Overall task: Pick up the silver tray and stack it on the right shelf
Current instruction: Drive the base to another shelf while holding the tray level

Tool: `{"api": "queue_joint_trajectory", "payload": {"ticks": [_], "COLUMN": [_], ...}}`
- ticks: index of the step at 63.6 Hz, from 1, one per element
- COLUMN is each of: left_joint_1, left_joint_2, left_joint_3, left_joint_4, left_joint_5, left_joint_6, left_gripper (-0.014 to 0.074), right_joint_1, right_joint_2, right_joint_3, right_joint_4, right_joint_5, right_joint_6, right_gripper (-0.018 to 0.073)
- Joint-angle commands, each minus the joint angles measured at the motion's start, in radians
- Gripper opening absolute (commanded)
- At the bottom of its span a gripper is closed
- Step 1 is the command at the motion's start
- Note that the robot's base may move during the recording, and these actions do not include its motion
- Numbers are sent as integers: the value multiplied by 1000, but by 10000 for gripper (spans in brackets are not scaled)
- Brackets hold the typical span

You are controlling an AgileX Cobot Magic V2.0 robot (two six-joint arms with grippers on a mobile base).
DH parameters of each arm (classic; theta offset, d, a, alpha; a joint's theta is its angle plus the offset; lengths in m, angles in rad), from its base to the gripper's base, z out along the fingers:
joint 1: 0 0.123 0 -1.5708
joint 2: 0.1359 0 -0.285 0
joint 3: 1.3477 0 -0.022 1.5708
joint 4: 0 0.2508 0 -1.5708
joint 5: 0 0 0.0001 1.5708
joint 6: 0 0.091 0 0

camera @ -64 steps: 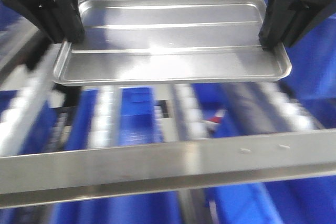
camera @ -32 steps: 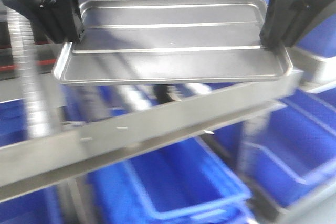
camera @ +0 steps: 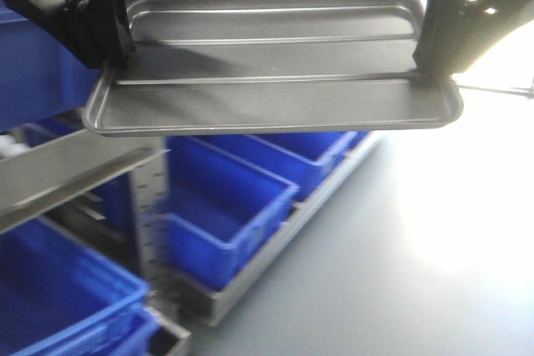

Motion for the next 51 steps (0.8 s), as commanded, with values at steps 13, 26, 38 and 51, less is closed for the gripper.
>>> {"api": "queue_joint_trajectory", "payload": {"ticks": [13,26,38,51], "left_joint_1": [-4,-4,-4,-4], "left_joint_2": [-39,-39,-39,-39], "left_joint_3": [-30,-30,-30,-30], "left_joint_4": [44,44,44,44], "left_joint_5": [1,1,1,1], "left_joint_6": [15,15,15,15], "left_gripper": [-92,-92,-92,-92], "right_joint_1": [-2,-2,-2,-2], "right_joint_2": [-38,-38,-38,-38], "right_joint_3": [-28,-28,-28,-28], "right_joint_4": [-50,-50,-50,-50], "right_joint_5": [-29,-29,-29,-29], "right_joint_6": [-7,-7,-7,-7], "right_gripper": [60,60,60,60]}}
